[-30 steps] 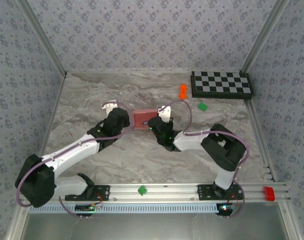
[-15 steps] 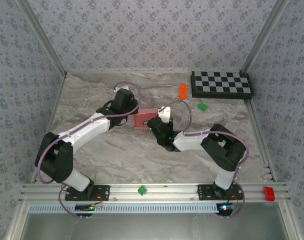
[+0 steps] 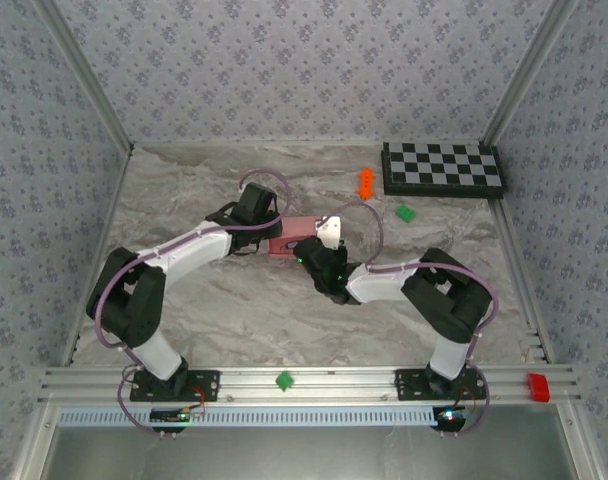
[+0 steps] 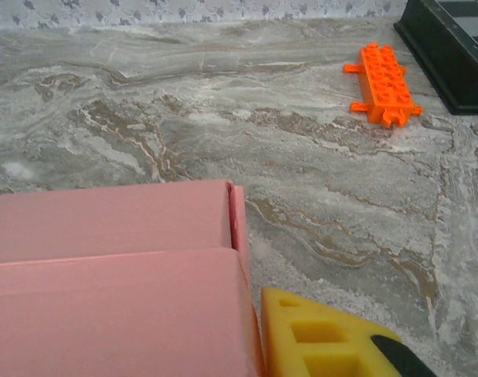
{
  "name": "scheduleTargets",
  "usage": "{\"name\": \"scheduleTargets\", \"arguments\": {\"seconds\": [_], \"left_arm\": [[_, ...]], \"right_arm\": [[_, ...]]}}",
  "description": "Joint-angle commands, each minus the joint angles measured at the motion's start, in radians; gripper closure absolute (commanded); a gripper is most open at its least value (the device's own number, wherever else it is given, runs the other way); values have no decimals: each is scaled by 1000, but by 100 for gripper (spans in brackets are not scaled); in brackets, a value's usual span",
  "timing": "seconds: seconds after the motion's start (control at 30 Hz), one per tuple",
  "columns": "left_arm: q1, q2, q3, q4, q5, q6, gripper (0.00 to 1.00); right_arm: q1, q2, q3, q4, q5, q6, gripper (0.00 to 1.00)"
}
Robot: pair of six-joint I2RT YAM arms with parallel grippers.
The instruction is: Fold the paper box
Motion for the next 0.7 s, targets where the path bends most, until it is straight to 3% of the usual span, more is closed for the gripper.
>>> {"name": "scheduleTargets", "arguments": {"seconds": [0.0,0.4,0.67], "left_arm": [[1,10,32,-23,-5,-17,68],[0,36,54,-43,-25,-16,68],[0,45,55,-47,-30,-16,68]], "right_arm": [[11,-52,-12,-52,34,22,73],[18,-188,-14,-268,-30,43,53],[18,-341,-38,-493,-137,83,50]]}}
